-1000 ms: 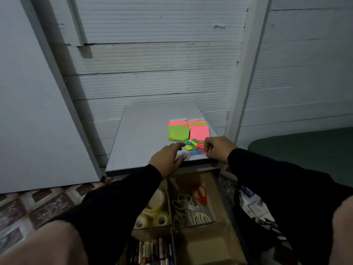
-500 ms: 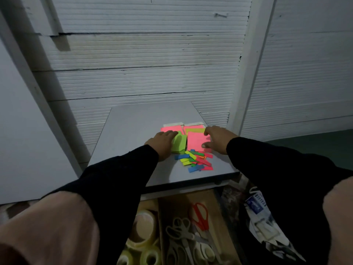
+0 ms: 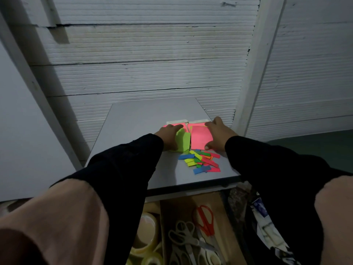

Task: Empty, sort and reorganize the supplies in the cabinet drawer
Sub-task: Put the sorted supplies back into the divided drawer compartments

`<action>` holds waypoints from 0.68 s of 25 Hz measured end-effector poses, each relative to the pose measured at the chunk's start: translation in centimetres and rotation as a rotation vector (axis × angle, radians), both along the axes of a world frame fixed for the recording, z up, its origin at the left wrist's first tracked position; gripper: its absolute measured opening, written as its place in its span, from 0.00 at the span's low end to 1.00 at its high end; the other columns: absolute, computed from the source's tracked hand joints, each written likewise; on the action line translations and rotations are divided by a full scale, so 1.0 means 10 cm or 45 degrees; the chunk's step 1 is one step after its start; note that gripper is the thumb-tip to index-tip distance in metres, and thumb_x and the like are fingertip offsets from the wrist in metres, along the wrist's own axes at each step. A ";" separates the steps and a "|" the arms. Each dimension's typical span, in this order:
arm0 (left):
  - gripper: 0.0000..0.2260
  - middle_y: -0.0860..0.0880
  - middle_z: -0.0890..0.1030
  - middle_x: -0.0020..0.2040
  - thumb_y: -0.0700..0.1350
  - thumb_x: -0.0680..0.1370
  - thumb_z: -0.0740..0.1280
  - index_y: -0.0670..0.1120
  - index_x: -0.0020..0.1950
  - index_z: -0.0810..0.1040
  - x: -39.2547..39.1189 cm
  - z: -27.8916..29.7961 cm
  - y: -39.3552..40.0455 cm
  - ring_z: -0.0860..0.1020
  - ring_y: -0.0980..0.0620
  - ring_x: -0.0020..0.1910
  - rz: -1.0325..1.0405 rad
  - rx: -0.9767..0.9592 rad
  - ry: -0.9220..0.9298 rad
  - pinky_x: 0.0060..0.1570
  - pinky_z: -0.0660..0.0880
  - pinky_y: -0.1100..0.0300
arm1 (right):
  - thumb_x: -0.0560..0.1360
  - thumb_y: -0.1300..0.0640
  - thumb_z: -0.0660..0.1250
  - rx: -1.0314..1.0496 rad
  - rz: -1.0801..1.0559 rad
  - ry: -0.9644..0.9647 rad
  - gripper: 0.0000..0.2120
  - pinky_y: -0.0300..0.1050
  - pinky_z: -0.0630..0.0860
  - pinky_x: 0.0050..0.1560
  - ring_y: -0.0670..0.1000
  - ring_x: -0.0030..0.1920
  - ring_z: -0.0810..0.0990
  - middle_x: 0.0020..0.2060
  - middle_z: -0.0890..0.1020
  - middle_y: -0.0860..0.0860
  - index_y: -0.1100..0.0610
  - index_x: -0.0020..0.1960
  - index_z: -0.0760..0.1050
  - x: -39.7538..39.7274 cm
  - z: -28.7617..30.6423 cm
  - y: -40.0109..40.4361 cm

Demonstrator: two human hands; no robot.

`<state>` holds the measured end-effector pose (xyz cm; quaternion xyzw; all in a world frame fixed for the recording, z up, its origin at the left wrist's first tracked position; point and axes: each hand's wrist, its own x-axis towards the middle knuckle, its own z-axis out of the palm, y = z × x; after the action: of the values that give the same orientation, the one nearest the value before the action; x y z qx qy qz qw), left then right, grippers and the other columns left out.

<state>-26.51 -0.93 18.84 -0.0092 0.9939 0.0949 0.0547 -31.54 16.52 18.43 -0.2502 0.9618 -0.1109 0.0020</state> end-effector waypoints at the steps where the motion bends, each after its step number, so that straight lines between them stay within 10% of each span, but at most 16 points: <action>1: 0.37 0.41 0.60 0.74 0.43 0.74 0.70 0.47 0.77 0.53 -0.01 0.00 -0.01 0.61 0.39 0.72 0.039 -0.015 0.006 0.69 0.62 0.51 | 0.67 0.57 0.76 0.005 -0.014 0.013 0.35 0.49 0.71 0.59 0.60 0.61 0.73 0.65 0.62 0.60 0.62 0.68 0.64 -0.01 -0.01 0.00; 9: 0.34 0.39 0.66 0.66 0.49 0.67 0.77 0.41 0.68 0.66 0.03 0.02 -0.21 0.68 0.40 0.66 0.375 0.164 0.149 0.63 0.68 0.50 | 0.65 0.57 0.77 -0.076 -0.150 -0.114 0.38 0.48 0.67 0.64 0.60 0.67 0.67 0.66 0.65 0.60 0.61 0.69 0.63 -0.11 0.02 0.01; 17: 0.32 0.40 0.73 0.63 0.41 0.65 0.79 0.39 0.65 0.68 0.17 0.15 -0.26 0.72 0.41 0.62 0.625 0.690 0.274 0.58 0.74 0.49 | 0.70 0.65 0.71 -0.629 -0.262 0.030 0.10 0.38 0.64 0.45 0.57 0.56 0.75 0.56 0.77 0.60 0.63 0.51 0.77 0.02 0.18 0.07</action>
<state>-24.82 -3.57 20.34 -0.2221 0.9012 0.3649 -0.0738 -31.32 17.20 20.23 -0.1453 0.9259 -0.3389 -0.0817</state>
